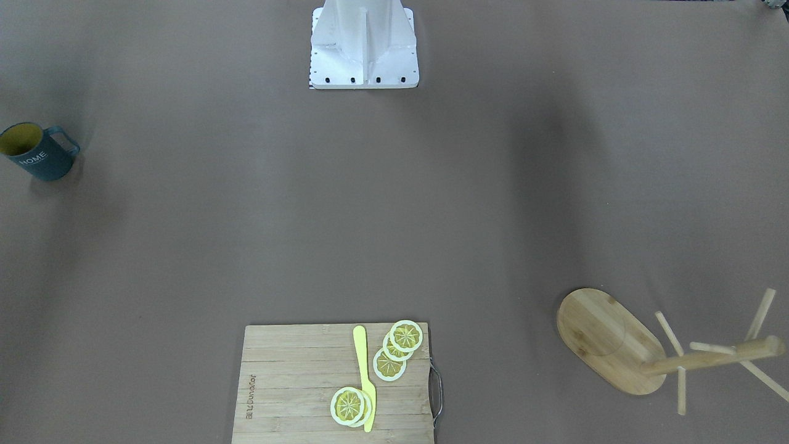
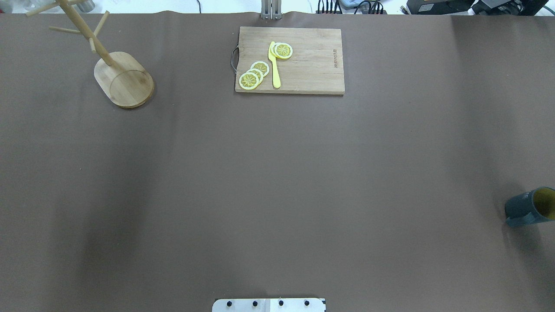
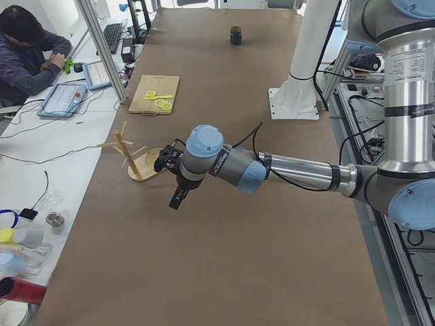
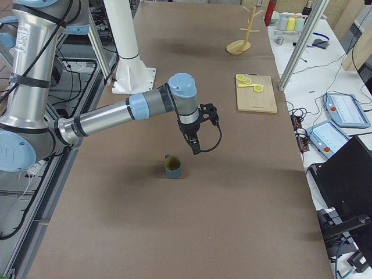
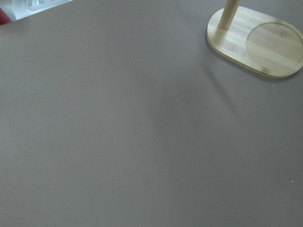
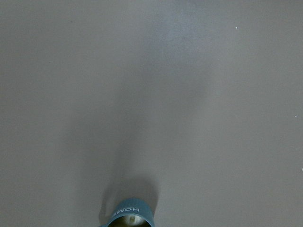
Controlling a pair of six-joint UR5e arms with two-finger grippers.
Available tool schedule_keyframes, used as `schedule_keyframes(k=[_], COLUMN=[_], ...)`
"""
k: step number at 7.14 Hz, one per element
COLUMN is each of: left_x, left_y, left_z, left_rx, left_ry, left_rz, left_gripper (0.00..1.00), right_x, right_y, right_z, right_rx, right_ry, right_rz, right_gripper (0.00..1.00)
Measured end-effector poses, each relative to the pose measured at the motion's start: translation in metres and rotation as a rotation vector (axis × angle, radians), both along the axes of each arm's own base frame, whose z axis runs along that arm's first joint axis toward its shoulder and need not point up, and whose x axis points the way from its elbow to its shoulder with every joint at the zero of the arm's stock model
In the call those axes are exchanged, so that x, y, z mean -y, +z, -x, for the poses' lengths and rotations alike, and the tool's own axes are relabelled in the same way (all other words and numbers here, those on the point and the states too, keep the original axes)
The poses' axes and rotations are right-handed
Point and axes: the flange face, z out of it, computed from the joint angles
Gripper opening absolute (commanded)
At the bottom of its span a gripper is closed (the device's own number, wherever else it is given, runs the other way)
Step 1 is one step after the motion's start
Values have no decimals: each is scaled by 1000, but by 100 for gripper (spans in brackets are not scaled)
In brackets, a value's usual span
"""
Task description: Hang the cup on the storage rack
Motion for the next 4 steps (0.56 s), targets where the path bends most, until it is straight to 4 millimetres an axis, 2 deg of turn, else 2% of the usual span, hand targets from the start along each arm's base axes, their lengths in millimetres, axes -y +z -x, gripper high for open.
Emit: schedule_keyframes(k=[2, 4], left_x=[-4, -11], left_y=[15, 32], left_z=[1, 1], left_rx=[-3, -4], left_ry=[-10, -12], left_rz=[-49, -98], left_gripper=[99, 99], right_x=[4, 6], right_y=[19, 31], right_z=[6, 31], right_rx=[-7, -16], right_ry=[-16, -68], right_rz=[36, 67], right_gripper=[100, 100])
